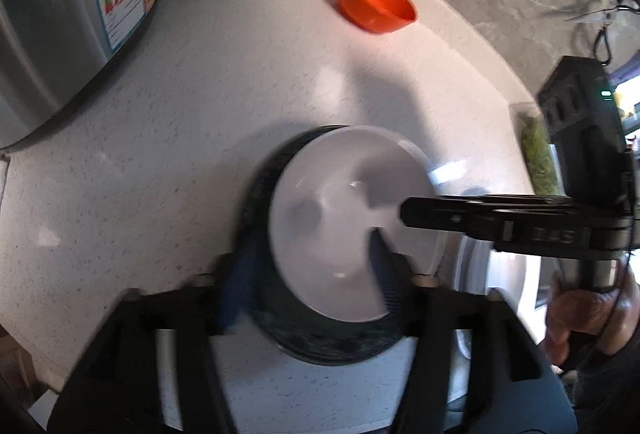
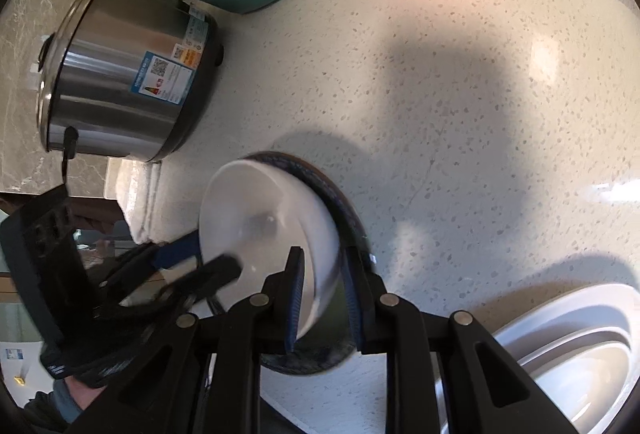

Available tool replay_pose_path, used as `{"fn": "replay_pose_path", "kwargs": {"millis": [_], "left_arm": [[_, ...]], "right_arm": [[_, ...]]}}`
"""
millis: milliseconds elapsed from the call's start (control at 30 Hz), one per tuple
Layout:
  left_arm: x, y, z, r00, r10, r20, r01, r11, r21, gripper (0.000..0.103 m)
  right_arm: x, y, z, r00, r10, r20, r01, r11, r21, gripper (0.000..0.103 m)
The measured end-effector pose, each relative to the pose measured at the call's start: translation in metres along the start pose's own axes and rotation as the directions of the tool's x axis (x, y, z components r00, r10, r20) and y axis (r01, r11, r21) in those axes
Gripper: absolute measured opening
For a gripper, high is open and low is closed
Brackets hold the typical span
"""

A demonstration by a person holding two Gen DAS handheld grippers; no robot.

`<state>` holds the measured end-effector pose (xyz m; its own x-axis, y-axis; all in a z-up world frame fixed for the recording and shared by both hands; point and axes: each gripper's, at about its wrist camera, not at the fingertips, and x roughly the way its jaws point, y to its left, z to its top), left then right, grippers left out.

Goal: Organize plates and bowls
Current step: 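Lower the small white bowl into the patterned bowl and open both grippers, then move both grippers to the rim of the orange bowl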

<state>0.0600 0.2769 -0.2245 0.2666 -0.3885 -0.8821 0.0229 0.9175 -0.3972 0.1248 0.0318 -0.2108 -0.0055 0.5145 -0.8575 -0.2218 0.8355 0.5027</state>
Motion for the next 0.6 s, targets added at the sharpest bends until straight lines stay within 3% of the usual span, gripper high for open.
{"fn": "replay_pose_path", "kwargs": {"millis": [100,300,367,433,567,600], "left_arm": [[-0.005,-0.005,0.002,1.0,0.016,0.018,-0.016,1.0,0.023,0.064],[-0.017,0.002,0.009,0.999,-0.05,0.015,0.05,0.999,-0.008,0.066],[-0.024,0.003,0.018,0.996,-0.088,0.019,0.089,0.996,-0.008,0.07],[-0.031,0.004,0.029,0.992,-0.119,0.037,0.119,0.993,0.004,0.077],[-0.04,0.009,0.064,0.991,-0.103,0.09,0.1,0.994,0.039,0.086],[-0.041,0.011,0.073,0.991,-0.098,0.095,0.094,0.995,0.041,0.088]], "right_arm": [[0.001,0.0,0.001,1.0,-0.001,0.0,0.001,1.0,-0.002,0.021],[-0.003,-0.003,0.003,1.0,0.018,0.008,-0.018,1.0,0.008,0.027],[-0.01,-0.003,0.001,0.999,0.044,0.022,-0.045,0.999,0.016,0.038],[-0.025,-0.002,-0.001,0.995,0.081,0.057,-0.083,0.996,0.021,0.061],[-0.065,-0.012,-0.002,0.971,0.17,0.171,-0.179,0.983,0.038,0.089],[-0.075,-0.019,0.0,0.961,0.183,0.205,-0.199,0.978,0.056,0.091]]}}
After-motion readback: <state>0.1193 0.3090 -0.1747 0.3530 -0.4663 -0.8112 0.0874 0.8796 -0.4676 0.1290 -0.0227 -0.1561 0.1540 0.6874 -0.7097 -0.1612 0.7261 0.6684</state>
